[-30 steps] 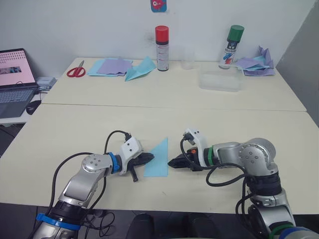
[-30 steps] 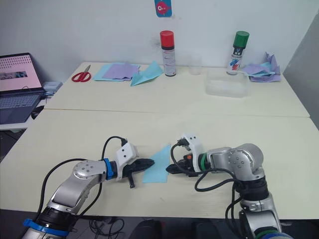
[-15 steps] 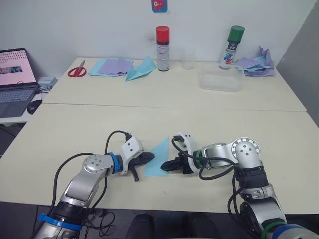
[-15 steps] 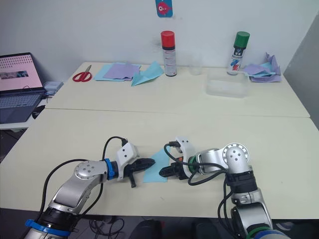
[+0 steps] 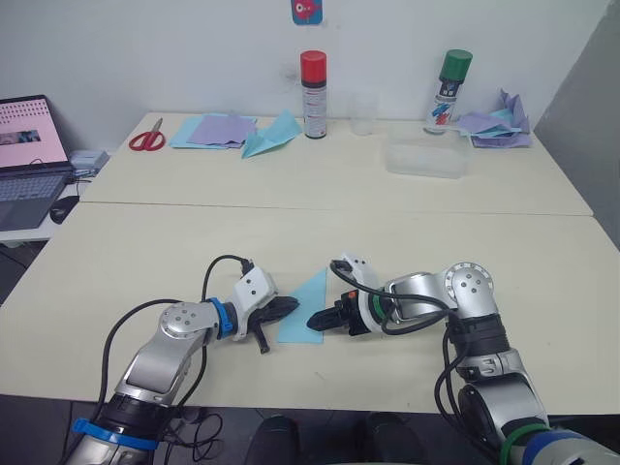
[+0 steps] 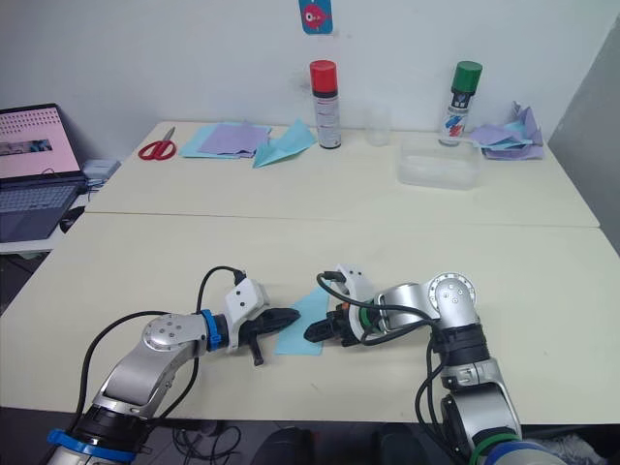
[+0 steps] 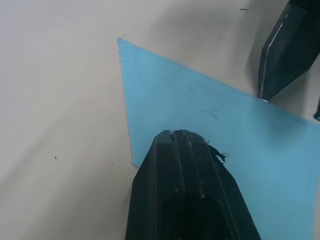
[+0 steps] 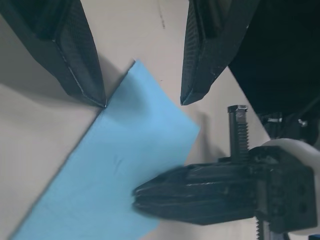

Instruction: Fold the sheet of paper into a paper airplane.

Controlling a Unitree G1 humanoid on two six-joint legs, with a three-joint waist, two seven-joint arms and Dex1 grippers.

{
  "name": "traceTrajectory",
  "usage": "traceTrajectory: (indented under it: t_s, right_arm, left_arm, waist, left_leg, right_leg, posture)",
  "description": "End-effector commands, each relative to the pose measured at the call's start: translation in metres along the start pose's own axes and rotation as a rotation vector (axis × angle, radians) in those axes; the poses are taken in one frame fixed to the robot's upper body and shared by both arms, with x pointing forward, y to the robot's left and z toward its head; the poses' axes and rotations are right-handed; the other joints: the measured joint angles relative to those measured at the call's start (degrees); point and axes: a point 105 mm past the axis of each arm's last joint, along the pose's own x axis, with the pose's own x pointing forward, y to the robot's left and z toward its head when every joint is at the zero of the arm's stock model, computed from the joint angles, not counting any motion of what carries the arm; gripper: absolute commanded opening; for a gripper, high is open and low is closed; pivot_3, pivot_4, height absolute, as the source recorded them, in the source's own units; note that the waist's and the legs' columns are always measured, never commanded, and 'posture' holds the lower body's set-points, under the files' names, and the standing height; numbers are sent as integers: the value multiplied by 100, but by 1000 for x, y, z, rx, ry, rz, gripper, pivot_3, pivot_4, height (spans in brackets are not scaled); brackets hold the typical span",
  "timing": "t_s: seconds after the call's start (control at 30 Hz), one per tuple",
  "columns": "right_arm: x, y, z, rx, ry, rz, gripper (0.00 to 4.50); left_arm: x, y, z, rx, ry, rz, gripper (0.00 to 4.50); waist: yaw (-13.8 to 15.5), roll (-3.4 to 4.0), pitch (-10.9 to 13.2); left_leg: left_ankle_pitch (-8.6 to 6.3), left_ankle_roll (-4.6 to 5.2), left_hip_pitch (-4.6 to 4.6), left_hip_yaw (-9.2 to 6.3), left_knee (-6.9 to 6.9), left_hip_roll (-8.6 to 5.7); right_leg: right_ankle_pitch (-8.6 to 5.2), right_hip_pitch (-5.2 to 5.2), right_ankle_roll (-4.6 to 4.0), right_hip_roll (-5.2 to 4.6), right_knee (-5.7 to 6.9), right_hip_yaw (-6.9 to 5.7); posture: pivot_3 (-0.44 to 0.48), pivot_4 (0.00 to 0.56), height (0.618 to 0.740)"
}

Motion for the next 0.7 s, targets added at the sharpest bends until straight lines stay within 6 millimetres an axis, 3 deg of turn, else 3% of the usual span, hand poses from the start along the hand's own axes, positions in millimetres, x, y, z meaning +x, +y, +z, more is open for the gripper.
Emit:
traceTrajectory:
  t_s: [0.03,0.33,0.7]
  right_arm:
    - [-2,23,10,12,-53,121,2398]
    - [-6,28,20,106,-111,164,2398]
    - [2,11,15,132,-112,67,2398]
  left_arm:
    - [4,-8,-43,-79,155,3,0]
    - [4,-6,-43,-70,156,0,0]
    - [4,-6,-43,-67,158,-2,0]
  waist:
    - [0,0,1]
    - [-2,1,4]
    - [-2,1,4]
  left_leg:
    - [0,0,-4,1,0,0]
    - [1,1,-9,3,-1,3]
    - [1,2,-8,6,-1,5]
  right_leg:
    - [0,0,0,0,0,1]
    - [2,1,2,1,1,0]
    - [0,-15,-1,-1,0,5]
  posture:
    - [0,150,740]
    - [0,150,740]
    - [0,150,740]
